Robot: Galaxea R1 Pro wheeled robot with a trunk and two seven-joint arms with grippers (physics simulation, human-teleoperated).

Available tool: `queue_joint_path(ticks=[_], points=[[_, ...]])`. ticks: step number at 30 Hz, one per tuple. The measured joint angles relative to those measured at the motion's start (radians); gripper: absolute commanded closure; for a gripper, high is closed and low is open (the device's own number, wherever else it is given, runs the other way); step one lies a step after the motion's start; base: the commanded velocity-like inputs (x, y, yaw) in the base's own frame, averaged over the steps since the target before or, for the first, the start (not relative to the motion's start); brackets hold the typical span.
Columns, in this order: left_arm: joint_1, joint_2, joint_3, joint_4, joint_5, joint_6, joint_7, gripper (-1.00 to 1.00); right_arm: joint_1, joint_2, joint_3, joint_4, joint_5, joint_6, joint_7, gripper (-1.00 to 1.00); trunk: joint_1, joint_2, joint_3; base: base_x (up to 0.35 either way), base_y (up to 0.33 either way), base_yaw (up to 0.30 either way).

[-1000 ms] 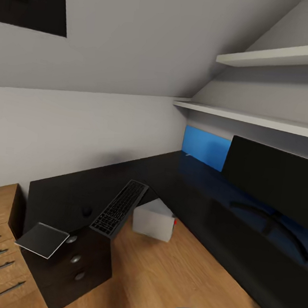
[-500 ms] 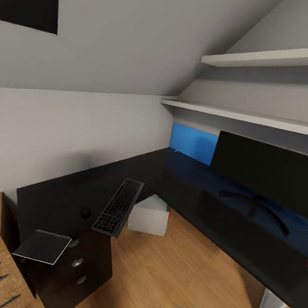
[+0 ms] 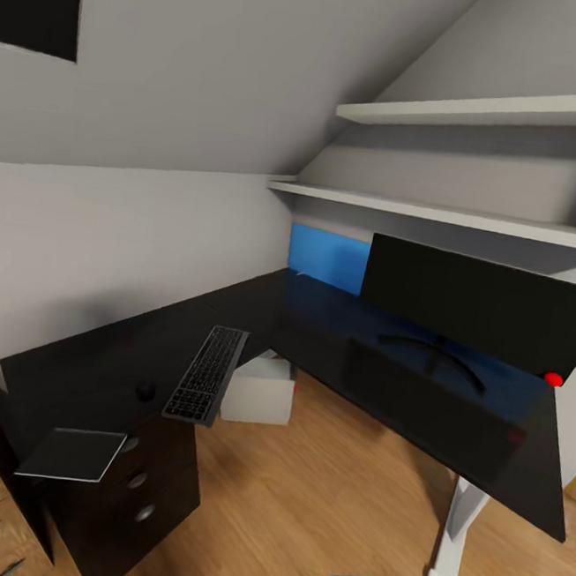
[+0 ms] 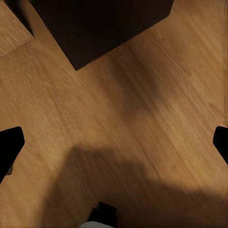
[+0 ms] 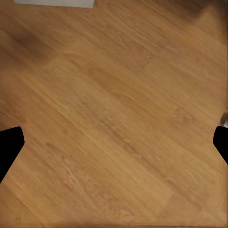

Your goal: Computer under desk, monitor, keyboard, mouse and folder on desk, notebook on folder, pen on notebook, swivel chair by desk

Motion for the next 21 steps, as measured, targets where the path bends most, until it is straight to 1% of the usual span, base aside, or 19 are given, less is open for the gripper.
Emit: queue_joint_path(ticks=[4, 7, 14, 16, 17, 18, 21], points=[[0.0, 0.0, 0.0, 0.0, 0.0, -0.001, 0.0, -1.0, 0.0, 0.0, 0.0, 0.0, 0.0, 0.0, 0.0, -1.0, 0.0, 0.0, -0.001, -0.011, 0.006, -0.252], [0.0, 0.0, 0.0, 0.0, -0.001, -0.005, 0.0, -1.0, 0.0, 0.0, 0.0, 0.0, 0.0, 0.0, 0.0, -1.0, 0.0, 0.0, -0.002, -0.003, 0.002, -0.139], [0.0, 0.0, 0.001, -0.003, -0.001, -0.007, 0.003, -1.0, 0.0, -0.001, -0.001, 0.0, 0.001, 0.0, 0.001, -1.0, 0.0, 0.0, -0.003, -0.001, 0.001, -0.04], [0.0, 0.0, 0.001, -0.003, -0.001, -0.007, 0.003, -1.0, 0.0, -0.001, -0.001, 0.002, 0.002, 0.0, 0.008, -1.0, 0.007, -0.014, -0.009, 0.0, 0.0, -0.008], [0.0, 0.0, 0.001, -0.003, -0.001, -0.007, 0.003, -1.0, 0.0, -0.001, -0.001, 0.007, 0.002, 0.0, 0.018, -1.0, 0.011, -0.021, -0.013, 0.0, 0.0, -0.002], [0.0, 0.0, 0.001, -0.003, -0.001, -0.007, 0.005, -1.0, 0.0, -0.002, 0.0, 0.022, 0.004, 0.0, 0.06, -1.0, 0.015, -0.028, -0.016, 0.0, 0.0, -0.001], [0.0, 0.001, 0.001, -0.004, -0.001, -0.006, 0.006, -1.0, 0.0, -0.002, 0.0, 0.029, 0.005, 0.0, 0.091, -1.0, 0.027, -0.049, -0.025, 0.0, 0.0, 0.0]])
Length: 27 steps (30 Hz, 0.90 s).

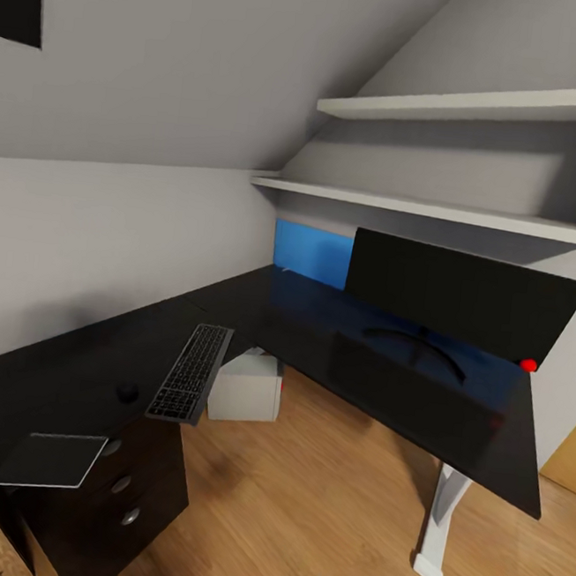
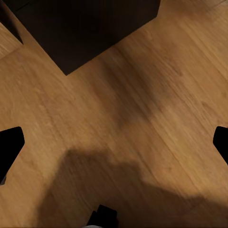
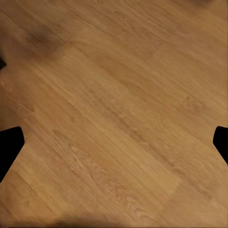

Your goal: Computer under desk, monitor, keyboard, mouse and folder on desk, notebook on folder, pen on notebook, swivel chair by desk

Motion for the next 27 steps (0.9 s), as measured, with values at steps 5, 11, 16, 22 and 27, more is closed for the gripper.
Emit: queue_joint_path(ticks=[5, 11, 16, 22, 27], points=[[0.0, 0.0, -0.001, 0.0, 0.0, 0.001, 0.002, -1.0, 0.0, 0.0, 0.0, 0.003, -0.001, 0.0, 0.013, -1.0, 0.019, -0.035, -0.016, 0.0, 0.0, 0.0], [0.0, -0.002, -0.002, -0.006, 0.0, 0.001, 0.001, -1.0, 0.0, 0.0, 0.0, 0.001, -0.004, -0.001, 0.015, -1.0, 0.042, -0.077, -0.035, 0.0, 0.0, -0.02], [0.001, -0.065, -0.011, -0.146, -0.066, 0.021, 0.041, -1.0, 0.0, -0.003, 0.002, -0.011, -0.001, -0.094, 0.015, -1.0, 0.061, -0.112, -0.05, 0.0, 0.0, -0.022], [0.0, -0.086, -0.013, -0.937, -0.22, 0.535, 0.297, -1.0, -0.021, -0.035, -0.12, -0.254, -0.047, -0.069, -0.007, -1.0, 0.084, -0.154, -0.069, 0.0, 0.0, 0.0], [0.0, -0.087, -0.014, -1.135, -0.223, 0.667, 0.301, -1.0, -0.118, -0.039, -0.183, -0.274, -0.163, 0.06, -0.007, -1.0, 0.103, -0.189, -0.084, 0.0, 0.0, 0.0]])
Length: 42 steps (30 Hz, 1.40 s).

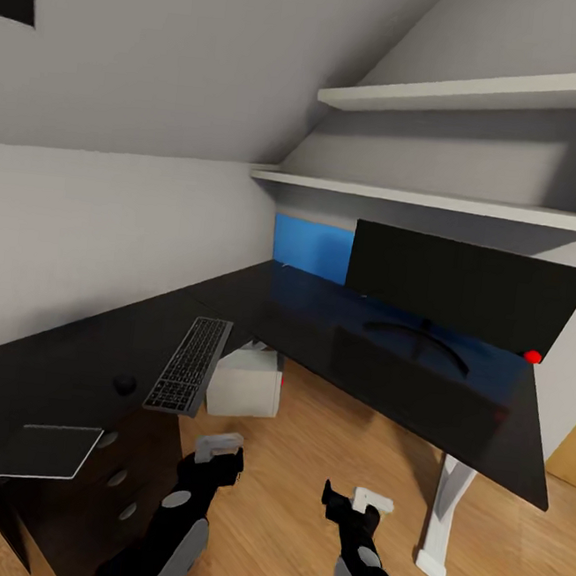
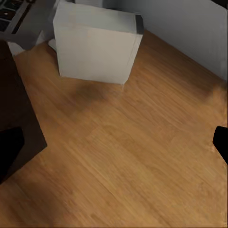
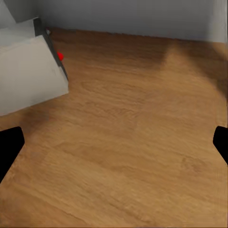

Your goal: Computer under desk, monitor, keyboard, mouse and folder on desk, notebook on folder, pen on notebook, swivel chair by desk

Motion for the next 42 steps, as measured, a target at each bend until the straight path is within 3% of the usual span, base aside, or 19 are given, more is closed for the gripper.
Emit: queue_joint_path(ticks=[5, 7, 12, 16, 21, 24, 26, 27, 28, 29, 32, 42], points=[[0.0, 0.001, 0.008, -0.227, -0.002, 0.146, -0.001, -1.0, -0.099, -0.001, -0.012, -0.005, -0.186, 0.047, 0.001, -1.0, 0.019, -0.035, -0.016, 0.0, 0.0, 0.0], [0.0, 0.001, 0.021, -0.268, -0.002, 0.17, -0.001, -1.0, -0.115, -0.001, -0.013, -0.012, -0.237, 0.051, 0.001, -1.0, 0.027, -0.049, -0.022, 0.0, 0.0, 0.0], [0.0, 0.001, 0.057, -0.3, -0.001, 0.19, -0.002, -1.0, -0.128, 0.001, -0.014, -0.041, -0.309, 0.054, 0.002, -1.0, 0.046, -0.084, -0.038, 0.0, 0.0, 0.0], [-0.001, 0.004, 0.171, -0.31, 0.016, 0.219, -0.007, -1.0, -0.133, 0.006, -0.012, -0.118, -0.374, 0.055, 0.001, -1.0, 0.061, -0.112, -0.05, 0.0, 0.0, 0.0], [-0.025, 0.007, 0.219, -0.311, 0.029, 0.297, -0.009, -1.0, -0.133, 0.01, -0.008, -0.135, -0.399, 0.055, 0.004, -1.0, 0.081, -0.147, -0.066, 0.0, 0.0, 0.0], [-0.057, 0.007, 0.283, -0.311, 0.071, 0.362, -0.013, -1.0, -0.132, 0.03, -0.006, -0.137, -0.403, 0.055, 0.005, -1.0, 0.092, -0.168, -0.076, 0.0, 0.0, 0.0], [-0.063, 0.007, 0.316, -0.311, 0.112, 0.395, -0.017, -1.0, -0.132, 0.039, -0.006, -0.137, -0.404, 0.054, 0.005, -1.0, 0.1, -0.182, -0.082, 0.0, 0.0, 0.0], [-0.067, 0.007, 0.342, -0.31, 0.16, 0.43, -0.019, -1.0, -0.131, 0.045, -0.006, -0.137, -0.404, 0.054, 0.005, -1.0, 0.104, -0.189, -0.085, 0.0, 0.0, 0.0], [-0.068, 0.006, 0.351, -0.31, 0.185, 0.447, -0.019, -1.0, -0.131, 0.046, -0.003, -0.137, -0.406, 0.054, 0.006, -1.0, 0.107, -0.196, -0.088, 0.0, 0.0, 0.0], [-0.071, 0.007, 0.367, -0.307, 0.244, 0.501, -0.02, -1.0, -0.13, 0.046, -0.002, -0.137, -0.406, 0.054, 0.01, -1.0, 0.111, -0.203, -0.091, 0.0, 0.0, 0.0], [-0.073, 0.01, 0.368, -0.267, 0.274, 0.529, -0.019, -1.0, -0.13, 0.046, -0.002, -0.137, -0.406, 0.054, 0.014, -1.0, 0.123, -0.224, -0.101, 0.0, 0.0, 0.046], [-0.073, 0.011, 0.304, -0.142, 0.286, 0.532, -0.018, -1.0, -0.129, 0.046, -0.003, -0.137, -0.403, 0.053, 0.017, -1.0, 0.161, -0.294, -0.132, 0.0, 0.0, 0.216]])
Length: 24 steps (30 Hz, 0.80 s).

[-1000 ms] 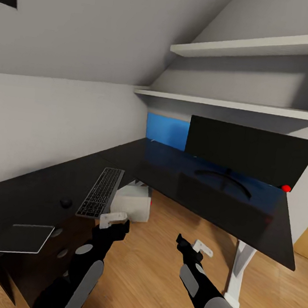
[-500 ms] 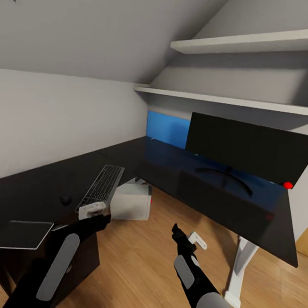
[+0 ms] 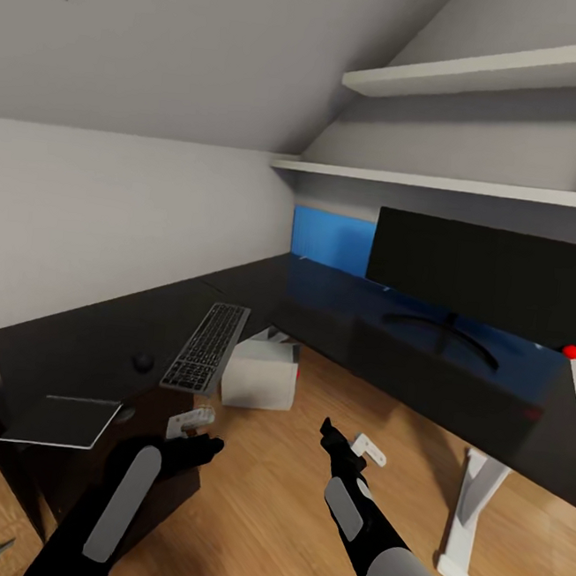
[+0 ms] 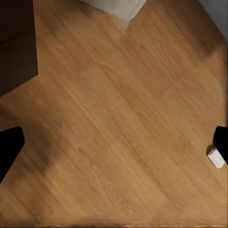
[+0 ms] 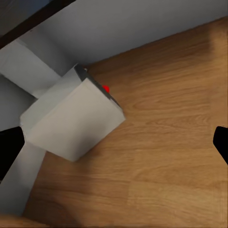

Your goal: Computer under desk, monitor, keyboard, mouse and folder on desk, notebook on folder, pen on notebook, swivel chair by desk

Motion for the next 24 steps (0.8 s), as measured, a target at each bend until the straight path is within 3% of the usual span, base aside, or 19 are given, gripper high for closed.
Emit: queue_joint_path(ticks=[8, 10, 14, 15, 18, 24], points=[[0.0, 0.0, -0.007, 0.143, -0.002, -0.03, -0.002, -1.0, 0.0, 0.0, 0.0, 0.0, 0.001, 0.001, -0.001, -1.0, 0.004, -0.007, -0.003, 0.0, 0.0, 0.273], [0.0, -0.002, -0.019, 0.235, -0.002, -0.051, -0.004, -1.0, 0.0, 0.0, 0.0, 0.0, 0.001, 0.001, -0.001, -1.0, 0.004, -0.007, -0.003, 0.0, 0.0, 0.275], [0.0, -0.004, -0.073, 0.298, -0.001, -0.059, -0.005, -1.0, 0.0, 0.0, 0.0, 0.0, 0.001, 0.001, -0.001, -1.0, 0.004, -0.007, -0.003, 0.0, 0.0, 0.275], [0.0, -0.004, -0.101, 0.321, 0.001, -0.065, -0.005, -1.0, 0.0, 0.0, 0.0, 0.0, 0.001, 0.001, -0.001, -1.0, 0.004, -0.007, -0.003, 0.0, 0.0, 0.275], [0.0, -0.006, -0.196, 0.431, 0.0, -0.187, -0.005, -1.0, 0.0, 0.0, 0.0, 0.0, 0.001, 0.002, -0.001, -1.0, 0.004, -0.007, -0.003, 0.0, 0.0, 0.275], [0.0, -0.004, -0.315, 0.549, -0.002, -0.362, -0.005, -1.0, 0.001, 0.0, 0.0, 0.0, 0.001, 0.002, -0.001, -1.0, 0.004, -0.007, -0.003, 0.0, 0.0, 0.261]])
